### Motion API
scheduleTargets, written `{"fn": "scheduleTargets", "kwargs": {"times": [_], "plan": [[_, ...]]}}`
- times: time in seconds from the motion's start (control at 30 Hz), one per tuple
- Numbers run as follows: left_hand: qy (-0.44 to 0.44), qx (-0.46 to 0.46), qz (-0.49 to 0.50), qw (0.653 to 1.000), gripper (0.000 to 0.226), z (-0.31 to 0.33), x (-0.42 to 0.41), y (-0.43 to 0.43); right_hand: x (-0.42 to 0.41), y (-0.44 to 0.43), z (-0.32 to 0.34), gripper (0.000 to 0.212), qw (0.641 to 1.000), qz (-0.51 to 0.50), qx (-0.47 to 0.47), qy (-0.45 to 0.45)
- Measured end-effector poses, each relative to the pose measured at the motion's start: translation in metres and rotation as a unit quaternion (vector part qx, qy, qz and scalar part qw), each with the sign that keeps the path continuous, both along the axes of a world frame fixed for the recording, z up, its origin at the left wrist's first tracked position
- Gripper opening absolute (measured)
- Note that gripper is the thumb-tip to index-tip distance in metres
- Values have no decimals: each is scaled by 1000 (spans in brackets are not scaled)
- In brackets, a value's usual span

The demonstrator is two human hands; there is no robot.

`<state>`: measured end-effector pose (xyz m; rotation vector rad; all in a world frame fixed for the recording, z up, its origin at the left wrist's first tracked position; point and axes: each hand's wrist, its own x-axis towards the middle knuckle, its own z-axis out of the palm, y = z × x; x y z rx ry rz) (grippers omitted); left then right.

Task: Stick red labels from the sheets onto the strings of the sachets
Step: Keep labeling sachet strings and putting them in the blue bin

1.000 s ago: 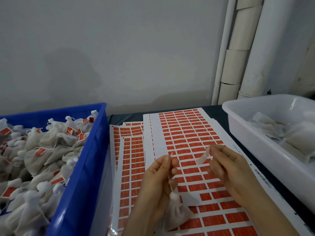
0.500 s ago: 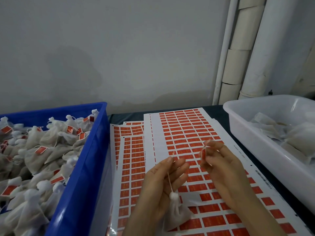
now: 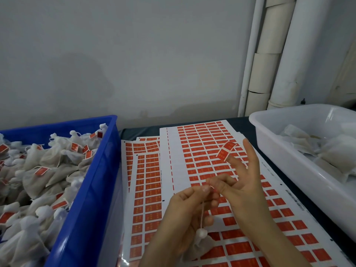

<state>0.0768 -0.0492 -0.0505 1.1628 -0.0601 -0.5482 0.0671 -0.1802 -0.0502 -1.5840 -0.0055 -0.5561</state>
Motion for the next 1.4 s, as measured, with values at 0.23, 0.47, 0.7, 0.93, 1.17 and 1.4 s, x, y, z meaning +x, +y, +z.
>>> {"fn": "scheduleTargets", "kwargs": {"times": [0.23,0.47,0.7,0.93,1.17,1.4], "plan": [[-13,57,27,998,15,1,-2,-4,1,0,2,80,1000,-21,-4,0],[33,58,41,997,15,1,-1,-4,4,-9,-2,36,997,-57,28,34],[70,4,76,995,19,3,0,-2,-1,-16,-2,31,996,40,13,76],[50,8,87,995,19,2,0,0,-2,-7,-4,31,985,88,-108,103],[40,17,79,996,20,2,-1,0,-2,-7,-5,48,991,58,-87,85],[29,21,69,997,21,3,-1,-1,-2,-7,-5,43,992,56,-89,76]]}}
